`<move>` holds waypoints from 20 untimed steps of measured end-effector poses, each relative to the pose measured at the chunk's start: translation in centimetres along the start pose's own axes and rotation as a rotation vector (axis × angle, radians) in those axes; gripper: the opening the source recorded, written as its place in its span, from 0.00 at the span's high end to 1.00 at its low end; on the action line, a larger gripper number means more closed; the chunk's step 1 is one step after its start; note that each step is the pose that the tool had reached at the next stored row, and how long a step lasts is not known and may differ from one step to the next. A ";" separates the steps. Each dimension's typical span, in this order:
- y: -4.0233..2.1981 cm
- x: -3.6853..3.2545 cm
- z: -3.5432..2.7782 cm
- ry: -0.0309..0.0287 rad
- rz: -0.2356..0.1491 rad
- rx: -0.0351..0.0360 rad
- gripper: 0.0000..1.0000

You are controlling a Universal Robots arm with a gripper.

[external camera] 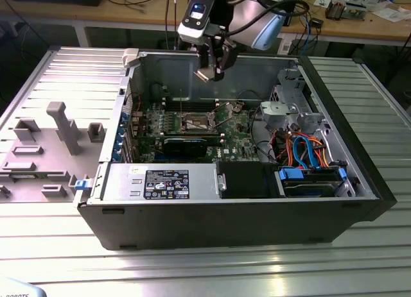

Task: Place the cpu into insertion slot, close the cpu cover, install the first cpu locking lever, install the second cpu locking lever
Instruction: 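Place the cpu into insertion slot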

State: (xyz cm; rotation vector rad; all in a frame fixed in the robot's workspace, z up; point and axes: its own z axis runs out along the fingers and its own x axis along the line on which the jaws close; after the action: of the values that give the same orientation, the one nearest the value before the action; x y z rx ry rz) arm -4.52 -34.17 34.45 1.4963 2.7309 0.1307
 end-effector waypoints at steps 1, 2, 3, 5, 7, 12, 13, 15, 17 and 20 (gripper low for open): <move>-0.01 0.00 0.01 -0.0013 0.015 -0.0002 0.46; -0.02 0.00 0.02 -0.0020 0.024 -0.0004 0.46; -0.02 0.01 0.02 -0.0026 0.031 -0.0006 0.46; -0.02 0.01 0.02 -0.0033 0.039 -0.0006 0.46; -0.02 0.01 0.02 -0.0034 0.040 -0.0007 0.46; -0.04 0.03 0.06 -0.0067 0.080 -0.0017 0.46; -0.05 0.03 0.07 -0.0083 0.097 -0.0019 0.46; -0.05 0.02 0.15 -0.0125 0.146 -0.0027 0.46; -0.06 0.02 0.28 -0.0168 0.199 -0.0031 0.46; -0.10 0.01 0.76 -0.0213 0.259 -0.0022 0.46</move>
State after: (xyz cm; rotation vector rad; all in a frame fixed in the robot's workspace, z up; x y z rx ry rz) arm -4.57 -34.17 33.68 1.8332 2.5070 0.1214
